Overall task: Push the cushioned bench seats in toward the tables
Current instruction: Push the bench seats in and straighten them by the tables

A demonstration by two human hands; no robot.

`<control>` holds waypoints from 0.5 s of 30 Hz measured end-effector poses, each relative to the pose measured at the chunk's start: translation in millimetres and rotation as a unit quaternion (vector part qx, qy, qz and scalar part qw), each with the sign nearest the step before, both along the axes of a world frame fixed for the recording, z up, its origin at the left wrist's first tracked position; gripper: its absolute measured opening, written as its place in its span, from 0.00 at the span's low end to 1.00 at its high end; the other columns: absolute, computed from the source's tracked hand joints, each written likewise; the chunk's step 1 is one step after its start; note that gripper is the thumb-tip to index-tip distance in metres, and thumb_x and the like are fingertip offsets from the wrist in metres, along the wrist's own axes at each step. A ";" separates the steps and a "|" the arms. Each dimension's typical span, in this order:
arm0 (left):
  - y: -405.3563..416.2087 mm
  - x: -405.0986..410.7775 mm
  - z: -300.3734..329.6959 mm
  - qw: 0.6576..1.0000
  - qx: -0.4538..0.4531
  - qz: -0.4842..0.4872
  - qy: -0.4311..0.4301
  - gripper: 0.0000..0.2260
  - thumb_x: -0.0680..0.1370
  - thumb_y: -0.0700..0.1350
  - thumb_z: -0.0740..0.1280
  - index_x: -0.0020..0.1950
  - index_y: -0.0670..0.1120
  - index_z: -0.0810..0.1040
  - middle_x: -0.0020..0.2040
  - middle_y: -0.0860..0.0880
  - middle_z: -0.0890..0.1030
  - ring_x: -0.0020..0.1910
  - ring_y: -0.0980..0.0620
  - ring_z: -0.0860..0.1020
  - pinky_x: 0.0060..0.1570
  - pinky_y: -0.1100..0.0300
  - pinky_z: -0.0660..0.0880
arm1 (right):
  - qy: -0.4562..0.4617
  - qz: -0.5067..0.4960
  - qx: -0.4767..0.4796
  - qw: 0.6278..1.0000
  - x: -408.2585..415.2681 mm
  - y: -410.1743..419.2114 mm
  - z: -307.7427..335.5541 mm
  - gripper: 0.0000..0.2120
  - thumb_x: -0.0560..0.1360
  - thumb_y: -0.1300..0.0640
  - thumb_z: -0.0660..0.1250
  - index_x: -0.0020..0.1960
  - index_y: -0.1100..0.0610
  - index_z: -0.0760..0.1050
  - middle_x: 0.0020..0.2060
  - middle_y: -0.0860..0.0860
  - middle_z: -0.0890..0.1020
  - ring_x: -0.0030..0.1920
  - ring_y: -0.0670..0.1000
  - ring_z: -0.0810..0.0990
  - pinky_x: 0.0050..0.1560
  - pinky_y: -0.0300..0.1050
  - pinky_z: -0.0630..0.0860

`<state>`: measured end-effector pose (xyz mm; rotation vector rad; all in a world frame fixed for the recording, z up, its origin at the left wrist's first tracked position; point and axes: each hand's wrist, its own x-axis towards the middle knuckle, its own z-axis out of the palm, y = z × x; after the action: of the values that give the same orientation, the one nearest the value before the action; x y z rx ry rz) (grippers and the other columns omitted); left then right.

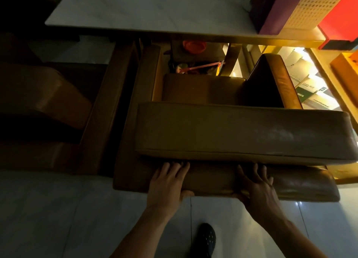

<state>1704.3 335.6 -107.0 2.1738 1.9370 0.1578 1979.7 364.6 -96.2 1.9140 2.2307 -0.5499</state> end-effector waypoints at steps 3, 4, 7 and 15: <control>22.4 -2.6 2.3 1.000 -0.007 0.012 0.002 0.36 0.71 0.68 0.66 0.76 0.55 0.63 0.65 0.54 0.71 0.62 0.49 0.67 0.61 0.52 0.70 | -0.009 0.008 0.011 1.000 -3.3 20.1 -4.8 0.42 0.74 0.40 0.67 0.78 0.45 0.46 0.79 0.62 0.47 0.76 0.69 0.39 0.72 0.71 0.47; 29.7 -2.6 3.4 1.000 -0.008 0.017 0.002 0.36 0.72 0.67 0.66 0.76 0.55 0.62 0.65 0.54 0.70 0.62 0.49 0.66 0.62 0.53 0.69 | -0.009 0.007 0.019 1.000 -4.5 27.0 -5.3 0.42 0.74 0.41 0.68 0.79 0.46 0.48 0.79 0.63 0.49 0.76 0.70 0.41 0.72 0.71 0.49; 45.4 -1.6 6.7 0.999 -0.015 0.030 -0.013 0.36 0.72 0.66 0.66 0.76 0.55 0.62 0.66 0.54 0.70 0.64 0.48 0.65 0.65 0.53 0.67 | -0.020 0.010 0.031 0.999 -9.0 45.1 -4.8 0.41 0.74 0.41 0.69 0.80 0.48 0.52 0.77 0.65 0.53 0.76 0.72 0.45 0.71 0.74 0.55; 55.8 5.1 10.6 0.998 -0.025 0.045 -0.027 0.36 0.72 0.62 0.70 0.76 0.54 0.61 0.68 0.53 0.67 0.66 0.47 0.62 0.70 0.50 0.64 | -0.048 0.026 0.040 0.998 -7.2 53.4 0.3 0.43 0.73 0.37 0.67 0.79 0.46 0.49 0.78 0.64 0.52 0.76 0.70 0.47 0.73 0.71 0.57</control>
<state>1709.4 391.4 -96.4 2.0312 1.9874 0.1783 1972.5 418.0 -95.9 1.8693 2.2672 -0.3597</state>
